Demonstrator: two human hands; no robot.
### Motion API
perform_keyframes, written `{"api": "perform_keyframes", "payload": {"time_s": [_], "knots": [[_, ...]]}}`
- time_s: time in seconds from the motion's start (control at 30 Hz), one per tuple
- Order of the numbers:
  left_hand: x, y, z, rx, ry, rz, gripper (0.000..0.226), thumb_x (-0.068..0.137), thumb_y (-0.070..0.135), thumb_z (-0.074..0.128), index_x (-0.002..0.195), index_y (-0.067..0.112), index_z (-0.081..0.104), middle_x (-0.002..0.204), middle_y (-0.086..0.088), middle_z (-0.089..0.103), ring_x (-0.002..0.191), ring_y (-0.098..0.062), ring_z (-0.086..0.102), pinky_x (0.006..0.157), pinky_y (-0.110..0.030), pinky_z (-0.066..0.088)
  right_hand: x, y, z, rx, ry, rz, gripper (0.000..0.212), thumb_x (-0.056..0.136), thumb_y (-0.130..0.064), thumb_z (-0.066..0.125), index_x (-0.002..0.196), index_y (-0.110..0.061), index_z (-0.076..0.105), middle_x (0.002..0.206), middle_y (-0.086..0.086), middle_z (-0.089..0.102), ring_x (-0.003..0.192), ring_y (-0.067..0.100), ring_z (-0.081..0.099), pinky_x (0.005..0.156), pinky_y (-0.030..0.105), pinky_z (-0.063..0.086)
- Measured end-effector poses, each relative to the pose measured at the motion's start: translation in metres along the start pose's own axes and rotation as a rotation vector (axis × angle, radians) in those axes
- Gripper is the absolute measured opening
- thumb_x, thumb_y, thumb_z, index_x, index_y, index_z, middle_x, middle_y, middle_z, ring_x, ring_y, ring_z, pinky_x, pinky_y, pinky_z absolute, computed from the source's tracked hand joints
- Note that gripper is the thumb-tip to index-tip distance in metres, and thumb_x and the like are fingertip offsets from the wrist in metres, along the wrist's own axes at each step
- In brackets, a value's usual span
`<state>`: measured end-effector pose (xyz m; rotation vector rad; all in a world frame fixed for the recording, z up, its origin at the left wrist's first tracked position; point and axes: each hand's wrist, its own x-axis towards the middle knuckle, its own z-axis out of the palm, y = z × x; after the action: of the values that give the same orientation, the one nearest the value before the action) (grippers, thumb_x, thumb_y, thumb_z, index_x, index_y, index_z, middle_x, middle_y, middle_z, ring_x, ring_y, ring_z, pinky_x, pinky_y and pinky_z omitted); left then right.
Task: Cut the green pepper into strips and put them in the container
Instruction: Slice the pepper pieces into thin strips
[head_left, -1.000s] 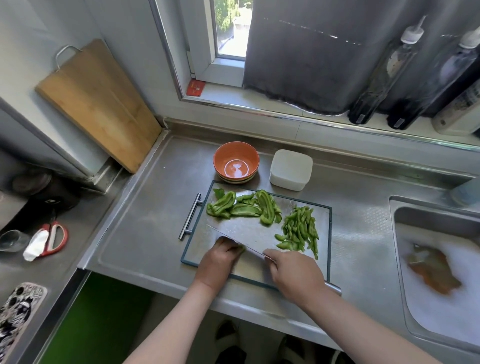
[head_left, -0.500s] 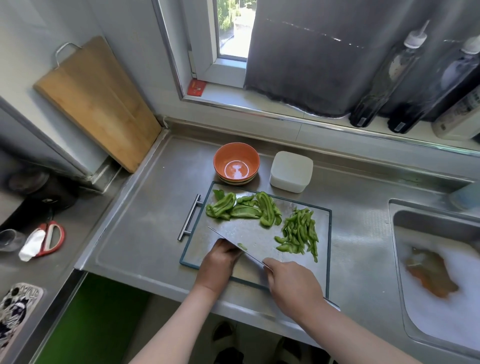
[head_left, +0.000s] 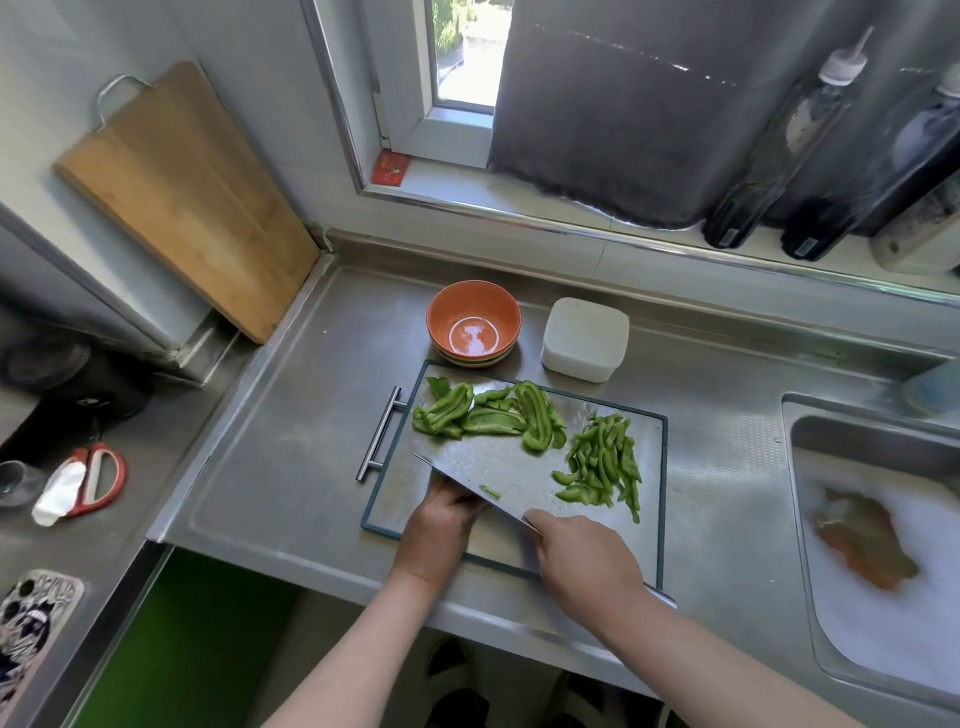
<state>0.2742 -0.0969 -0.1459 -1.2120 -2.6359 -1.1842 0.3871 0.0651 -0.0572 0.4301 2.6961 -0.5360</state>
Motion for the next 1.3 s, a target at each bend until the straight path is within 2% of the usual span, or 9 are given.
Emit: {"api": "perform_keyframes", "payload": {"time_s": [0.13,0.3,0.4,0.5,0.57,0.67,0.93,1.2,1.3], "knots": [[-0.002,-0.001,0.003,0.0,0.037,-0.003,0.025,0.083,0.009,0.073,0.107,0.013,0.076,0.114,0.005,0.059,0.109,-0.014,0.056,0.1,-0.005,0.035,0.004,0.007,-0.002,0.032,-0.043,0.009,0.018,0.102,-0.022,0.036,0.097,-0.023,0.054,0.082,0.005,0.063,0.075,0.031,0.059,0.065,0.039,0.049],[-0.005,-0.002,0.01,0.035,0.07,-0.044,0.017,0.082,0.012,0.07,0.097,0.01,0.079,0.096,-0.001,0.066,0.094,-0.014,0.057,0.091,-0.005,0.04,0.035,-0.011,-0.005,0.07,-0.082,-0.014,0.022,0.099,-0.02,0.039,0.104,-0.024,0.061,0.092,0.011,0.067,0.084,0.036,0.062,0.061,0.037,0.042],[-0.005,-0.003,0.008,0.039,0.045,-0.051,0.014,0.084,0.012,0.069,0.094,0.013,0.079,0.092,0.0,0.066,0.092,-0.014,0.057,0.079,-0.02,0.05,0.041,-0.015,-0.009,0.111,-0.082,-0.014,0.024,0.1,-0.026,0.039,0.099,-0.02,0.062,0.094,0.012,0.067,0.087,0.037,0.062,0.061,0.036,0.04],[-0.005,-0.003,0.005,0.021,0.021,-0.111,0.023,0.082,0.004,0.07,0.1,0.016,0.078,0.101,-0.003,0.069,0.098,-0.013,0.058,0.084,-0.026,0.051,0.026,-0.011,-0.011,0.092,-0.049,-0.045,0.025,0.101,-0.029,0.038,0.106,-0.024,0.063,0.096,0.009,0.069,0.089,0.035,0.062,0.065,0.037,0.046],[-0.005,-0.003,0.005,-0.001,0.038,-0.09,0.03,0.077,0.0,0.073,0.101,0.017,0.078,0.106,-0.004,0.07,0.102,-0.013,0.059,0.091,-0.018,0.048,0.012,-0.009,-0.011,0.077,-0.029,-0.06,0.027,0.102,-0.03,0.037,0.114,-0.027,0.061,0.097,0.006,0.071,0.089,0.032,0.063,0.069,0.039,0.051],[-0.004,-0.001,0.003,0.001,0.044,-0.083,0.045,0.07,-0.01,0.08,0.104,0.02,0.077,0.109,-0.002,0.068,0.103,-0.013,0.059,0.098,-0.004,0.036,-0.001,-0.005,-0.01,0.074,-0.026,-0.041,0.024,0.102,-0.026,0.036,0.11,-0.027,0.058,0.092,0.005,0.069,0.082,0.031,0.062,0.068,0.039,0.051],[-0.001,0.004,0.003,0.049,0.057,-0.041,0.058,0.057,-0.018,0.085,0.103,0.016,0.076,0.112,0.005,0.059,0.101,-0.015,0.058,0.101,-0.001,0.03,-0.012,0.001,-0.011,0.024,-0.049,-0.005,0.018,0.099,-0.02,0.036,0.101,-0.027,0.053,0.084,0.003,0.063,0.071,0.029,0.051,0.061,0.038,0.043],[-0.005,-0.001,0.006,0.018,0.066,-0.077,0.035,0.068,-0.002,0.086,0.097,0.018,0.079,0.096,0.0,0.068,0.093,-0.012,0.059,0.089,-0.006,0.042,0.013,-0.004,-0.003,0.103,-0.078,0.015,0.02,0.099,-0.021,0.037,0.092,-0.022,0.056,0.082,0.005,0.064,0.075,0.03,0.058,0.065,0.039,0.05],[-0.006,-0.003,0.006,0.027,0.068,-0.073,0.027,0.072,0.002,0.085,0.094,0.018,0.079,0.093,0.001,0.067,0.088,-0.015,0.061,0.077,-0.021,0.051,0.012,0.004,-0.007,0.131,-0.126,0.044,0.023,0.101,-0.023,0.039,0.087,-0.026,0.056,0.081,0.001,0.063,0.075,0.026,0.055,0.063,0.035,0.044]]}}
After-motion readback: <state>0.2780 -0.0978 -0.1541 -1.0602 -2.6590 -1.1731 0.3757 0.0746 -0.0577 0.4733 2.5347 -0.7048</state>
